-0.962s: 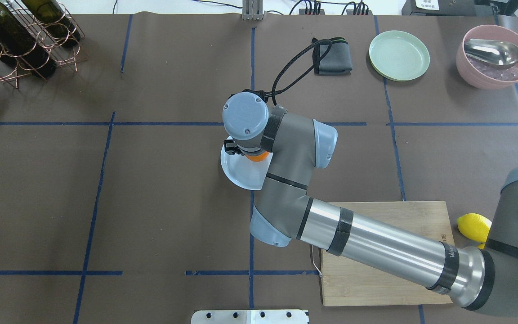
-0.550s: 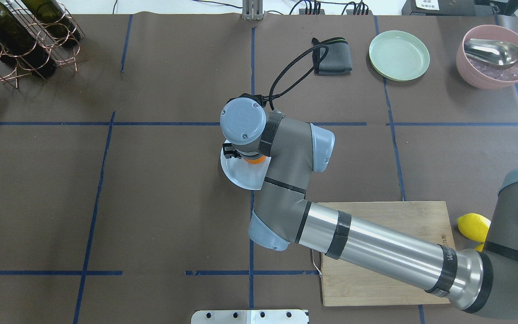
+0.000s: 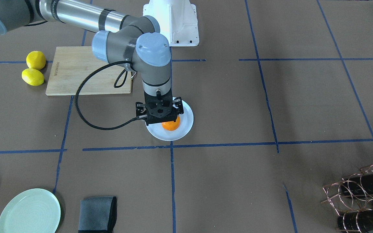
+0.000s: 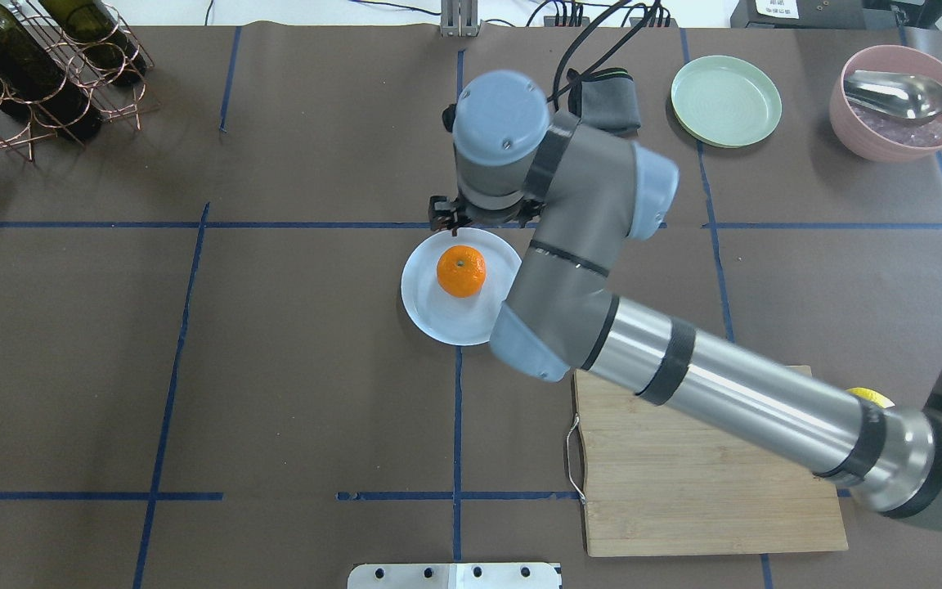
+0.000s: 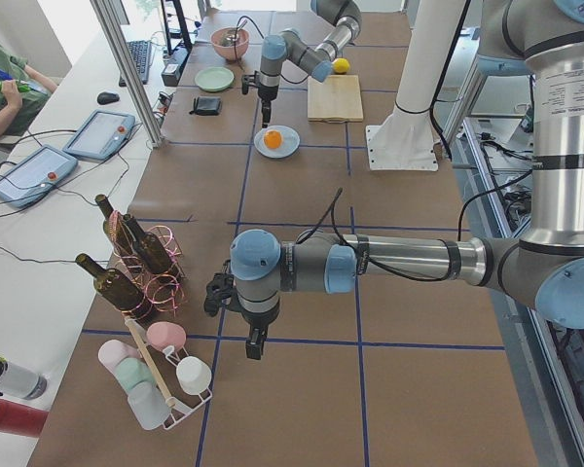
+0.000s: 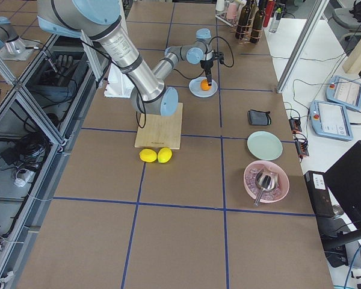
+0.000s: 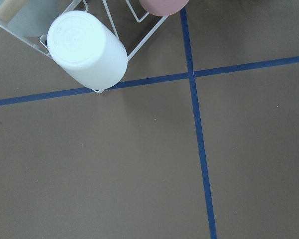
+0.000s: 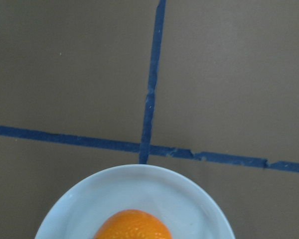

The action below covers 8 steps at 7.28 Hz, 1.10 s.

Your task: Pick orange to plate

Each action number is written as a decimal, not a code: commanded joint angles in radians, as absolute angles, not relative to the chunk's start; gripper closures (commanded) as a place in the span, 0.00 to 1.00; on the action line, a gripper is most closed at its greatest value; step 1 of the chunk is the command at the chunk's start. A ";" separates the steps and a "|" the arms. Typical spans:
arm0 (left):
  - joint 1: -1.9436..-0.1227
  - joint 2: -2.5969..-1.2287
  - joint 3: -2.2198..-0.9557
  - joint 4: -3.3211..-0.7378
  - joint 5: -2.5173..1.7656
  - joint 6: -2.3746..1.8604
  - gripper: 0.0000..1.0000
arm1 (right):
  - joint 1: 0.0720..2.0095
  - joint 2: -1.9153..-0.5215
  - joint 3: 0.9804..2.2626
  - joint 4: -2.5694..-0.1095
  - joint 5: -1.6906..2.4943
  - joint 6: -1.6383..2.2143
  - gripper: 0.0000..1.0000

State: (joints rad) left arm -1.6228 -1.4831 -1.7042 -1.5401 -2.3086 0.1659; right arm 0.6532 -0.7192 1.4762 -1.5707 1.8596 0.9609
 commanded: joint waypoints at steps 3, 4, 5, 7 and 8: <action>-1.621 -1.486 -1.704 -1.540 -2.310 0.166 0.00 | 1.125 -1.090 1.807 -1.779 2.184 0.208 0.00; -1.621 -1.486 -1.710 -1.540 -2.310 0.166 0.00 | 1.225 -1.168 1.802 -1.781 2.221 0.020 0.00; -1.621 -1.486 -1.715 -1.539 -2.310 0.166 0.00 | 1.303 -1.231 1.796 -1.782 2.239 -0.124 0.00; -1.621 -1.486 -1.723 -1.539 -2.312 0.166 0.00 | 1.434 -1.355 1.796 -1.815 2.263 -0.289 0.00; -1.621 -1.488 -1.723 -1.540 -2.312 0.166 0.00 | 1.477 -1.433 1.796 -1.807 2.250 -0.298 0.00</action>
State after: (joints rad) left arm -1.6214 -1.4868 -1.7211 -1.5390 -2.3111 0.1657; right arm 1.4079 -1.3396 1.7964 -1.8054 2.2545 -0.2462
